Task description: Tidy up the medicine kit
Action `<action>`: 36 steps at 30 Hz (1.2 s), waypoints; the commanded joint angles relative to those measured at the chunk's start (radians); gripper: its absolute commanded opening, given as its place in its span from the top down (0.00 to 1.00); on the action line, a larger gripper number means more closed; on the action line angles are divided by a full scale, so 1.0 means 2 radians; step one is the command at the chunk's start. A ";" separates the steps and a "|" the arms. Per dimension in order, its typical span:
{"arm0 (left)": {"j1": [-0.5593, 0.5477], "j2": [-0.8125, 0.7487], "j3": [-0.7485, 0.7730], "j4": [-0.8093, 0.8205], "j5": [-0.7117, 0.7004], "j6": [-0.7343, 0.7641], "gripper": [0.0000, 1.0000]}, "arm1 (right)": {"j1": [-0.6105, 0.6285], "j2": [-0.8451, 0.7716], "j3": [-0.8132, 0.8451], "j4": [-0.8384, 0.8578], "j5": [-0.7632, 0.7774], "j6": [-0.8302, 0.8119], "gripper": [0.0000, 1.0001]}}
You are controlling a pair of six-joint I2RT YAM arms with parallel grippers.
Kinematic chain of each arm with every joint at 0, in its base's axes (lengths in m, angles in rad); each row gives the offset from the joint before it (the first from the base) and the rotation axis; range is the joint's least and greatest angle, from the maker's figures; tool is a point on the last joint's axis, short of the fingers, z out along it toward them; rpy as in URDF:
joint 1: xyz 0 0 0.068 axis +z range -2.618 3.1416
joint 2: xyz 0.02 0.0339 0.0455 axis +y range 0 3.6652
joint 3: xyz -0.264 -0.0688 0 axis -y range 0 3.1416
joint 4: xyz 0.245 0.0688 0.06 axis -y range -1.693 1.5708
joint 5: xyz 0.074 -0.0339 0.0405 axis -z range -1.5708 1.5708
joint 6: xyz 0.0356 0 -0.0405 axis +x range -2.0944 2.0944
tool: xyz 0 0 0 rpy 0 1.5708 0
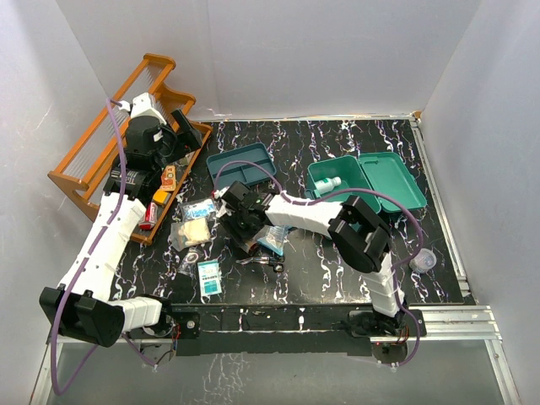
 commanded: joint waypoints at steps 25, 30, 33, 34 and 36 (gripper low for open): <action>-0.069 0.063 -0.133 0.268 0.425 -0.046 0.16 | -0.165 -0.315 -0.137 0.211 0.134 0.400 0.57; -0.090 0.110 -0.131 0.316 0.443 -0.088 0.19 | -0.167 -0.311 -0.135 0.215 0.105 0.421 0.57; -0.094 0.115 -0.129 0.327 0.431 -0.092 0.19 | -0.169 -0.308 -0.134 0.217 0.093 0.426 0.57; -0.094 0.117 -0.130 0.337 0.429 -0.099 0.19 | -0.170 -0.308 -0.134 0.220 0.090 0.427 0.57; -0.097 0.125 -0.131 0.358 0.431 -0.112 0.22 | -0.170 -0.306 -0.135 0.223 0.085 0.430 0.56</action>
